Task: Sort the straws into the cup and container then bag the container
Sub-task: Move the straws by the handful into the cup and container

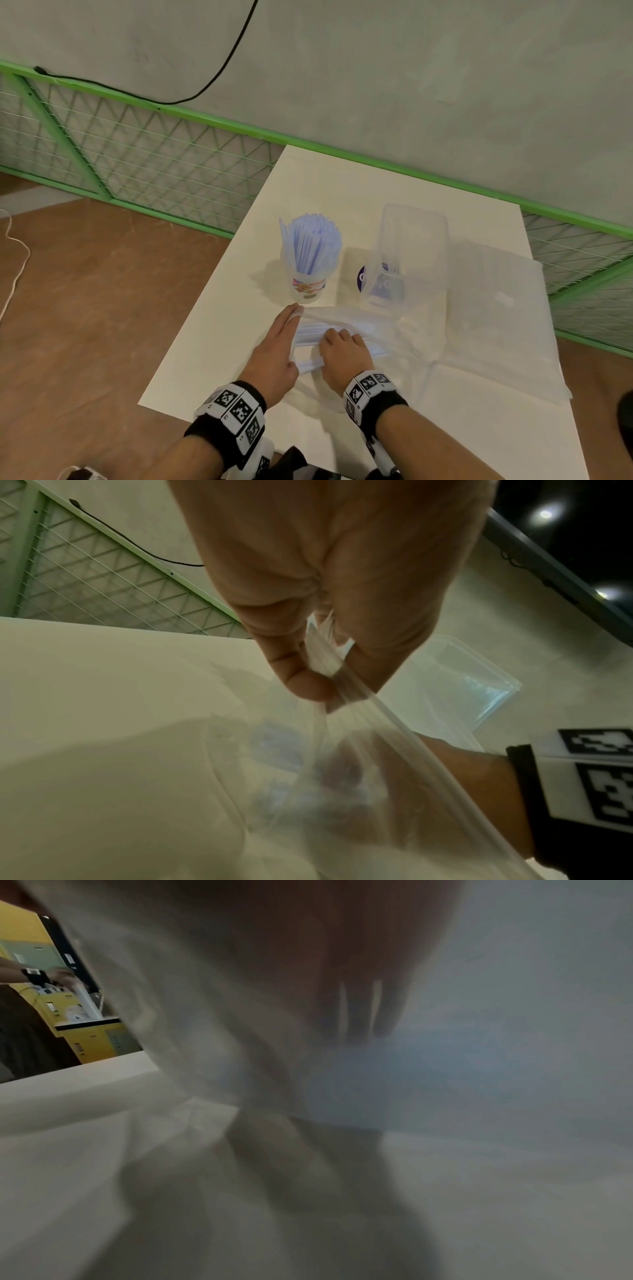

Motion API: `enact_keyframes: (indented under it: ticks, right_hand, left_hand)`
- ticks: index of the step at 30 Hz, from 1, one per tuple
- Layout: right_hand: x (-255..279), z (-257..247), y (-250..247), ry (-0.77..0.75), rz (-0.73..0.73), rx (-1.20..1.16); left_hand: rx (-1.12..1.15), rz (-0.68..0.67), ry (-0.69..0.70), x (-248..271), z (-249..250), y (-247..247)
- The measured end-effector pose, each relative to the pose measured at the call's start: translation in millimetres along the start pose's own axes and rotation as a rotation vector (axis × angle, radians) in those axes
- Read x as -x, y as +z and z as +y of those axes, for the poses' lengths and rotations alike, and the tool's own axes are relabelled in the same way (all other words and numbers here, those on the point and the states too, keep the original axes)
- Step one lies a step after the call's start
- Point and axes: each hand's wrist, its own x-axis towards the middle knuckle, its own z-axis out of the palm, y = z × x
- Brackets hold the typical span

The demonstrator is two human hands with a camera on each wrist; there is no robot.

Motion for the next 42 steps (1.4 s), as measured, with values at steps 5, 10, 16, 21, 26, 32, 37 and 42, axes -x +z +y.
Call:
enact_keyframes:
  ticks: [5, 10, 16, 21, 26, 32, 37, 42]
  right_hand:
    - [-3.0, 1.9, -0.4, 0.012, 0.026, -0.088]
    - [-5.5, 1.3, -2.8, 0.019, -0.007, -0.081]
    - [-8.0, 0.9, -5.8, 0.001, -0.093, -0.048]
    - [-5.3, -1.6, -4.7, -0.033, -0.142, -0.013]
    - [-0.3, -3.3, -3.4, -0.052, -0.076, -0.067]
    - [1.7, -1.2, -7.6, -0.033, -0.075, -0.070]
    - [1.1, -1.6, -6.4, -0.044, -0.083, 0.014]
    - [3.4, -0.9, -1.8, -0.070, -0.081, 0.065]
  left_hand:
    - [-0.009, 0.001, 0.001, 0.2, 0.7, -1.0]
    - [-0.012, 0.000, 0.006, -0.4, -0.3, -2.8]
    - [-0.013, -0.001, -0.016, -0.5, 0.5, -4.7]
    - [-0.024, -0.004, -0.032, -0.1, 0.2, -4.8]
    - [-0.030, -0.006, -0.028, -0.2, -1.2, -4.3]
    - [-0.030, -0.010, -0.026, -1.1, -2.1, -3.3]
    - [-0.038, -0.004, -0.036, -1.1, -1.1, -3.4]
    - [-0.035, -0.005, -0.029, -1.6, -2.2, -3.1]
